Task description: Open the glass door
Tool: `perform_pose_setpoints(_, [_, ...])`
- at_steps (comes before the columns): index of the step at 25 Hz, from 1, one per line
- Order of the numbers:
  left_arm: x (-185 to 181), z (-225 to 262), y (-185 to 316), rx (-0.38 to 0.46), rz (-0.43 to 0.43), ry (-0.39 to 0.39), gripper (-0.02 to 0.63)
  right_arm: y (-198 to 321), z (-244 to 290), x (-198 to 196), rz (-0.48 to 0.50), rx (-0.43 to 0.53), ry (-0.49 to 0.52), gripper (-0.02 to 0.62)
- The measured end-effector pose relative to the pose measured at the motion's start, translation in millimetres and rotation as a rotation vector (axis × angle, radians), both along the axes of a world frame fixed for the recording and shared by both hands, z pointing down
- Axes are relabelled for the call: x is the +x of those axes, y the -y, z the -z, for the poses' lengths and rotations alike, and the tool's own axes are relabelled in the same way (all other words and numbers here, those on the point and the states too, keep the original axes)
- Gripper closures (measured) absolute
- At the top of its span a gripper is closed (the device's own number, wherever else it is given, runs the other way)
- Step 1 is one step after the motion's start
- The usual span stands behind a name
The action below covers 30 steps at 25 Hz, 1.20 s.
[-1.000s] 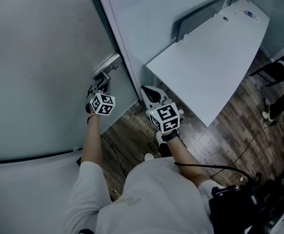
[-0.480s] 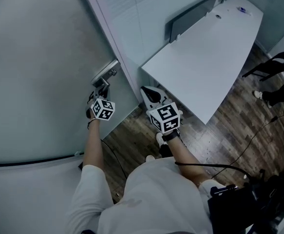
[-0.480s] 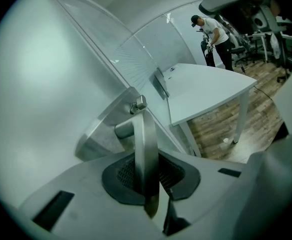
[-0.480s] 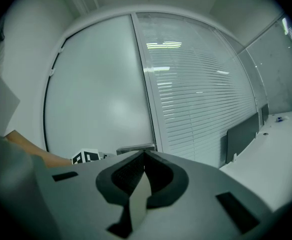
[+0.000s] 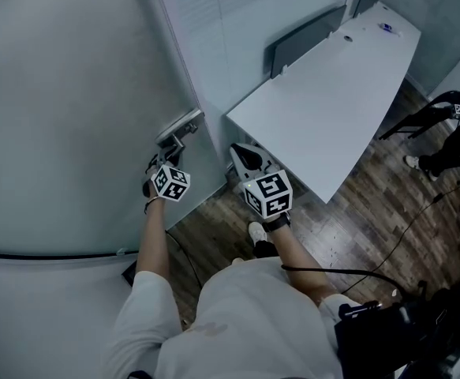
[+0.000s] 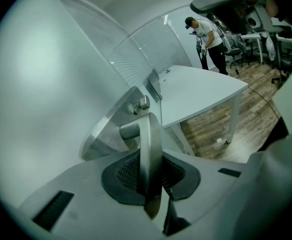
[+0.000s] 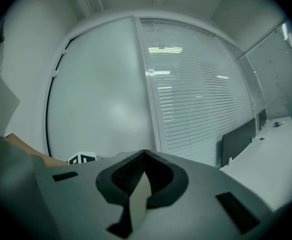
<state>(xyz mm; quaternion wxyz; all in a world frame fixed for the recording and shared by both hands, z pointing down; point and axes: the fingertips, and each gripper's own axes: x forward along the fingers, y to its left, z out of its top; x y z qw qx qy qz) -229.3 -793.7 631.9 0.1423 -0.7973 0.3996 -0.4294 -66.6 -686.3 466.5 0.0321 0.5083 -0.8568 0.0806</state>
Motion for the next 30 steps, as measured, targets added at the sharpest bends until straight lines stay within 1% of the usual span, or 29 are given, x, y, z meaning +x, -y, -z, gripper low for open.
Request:
perform_pose_setpoints(4, [9,6,-18,-0.024,-0.049,0.043,0.558,-10,8,4,-0.013,0.009,0.007,0.592])
perform_pose_setpoints(8, [13,8,-37,-0.05,-0.114,0.096,0.558,-23,10,-5,-0.01,0.018,0.003,0.592])
perform_pose_setpoints(9, [15,9,-42,-0.061,-0.128,0.097,0.558,-27,12,-6,-0.011,0.021,0.003,0.592])
perform_pose_setpoints(14, [20,11,-68,-0.081,-0.159,0.08,0.557,-51,19,-11,-0.021,0.032,-0.004,0.592])
perform_pose_setpoints(17, [21,8,-83,-0.094,-0.178,0.067,0.554,-67,17,-10,-0.046,0.04,-0.009,0.592])
perform_pose_setpoints(20, [30,8,-99,-0.155,-0.213,0.031,0.541,-82,15,-2,-0.081,0.04,-0.01,0.592])
perform_pose_setpoints(22, [33,6,-112,-0.179,-0.226,0.025,0.541,-93,12,2,-0.099,0.036,-0.014,0.592])
perform_pose_setpoints(30, [41,9,-155,-0.135,-0.26,0.017,0.526,-138,1,14,-0.173,0.015,-0.025,0.592])
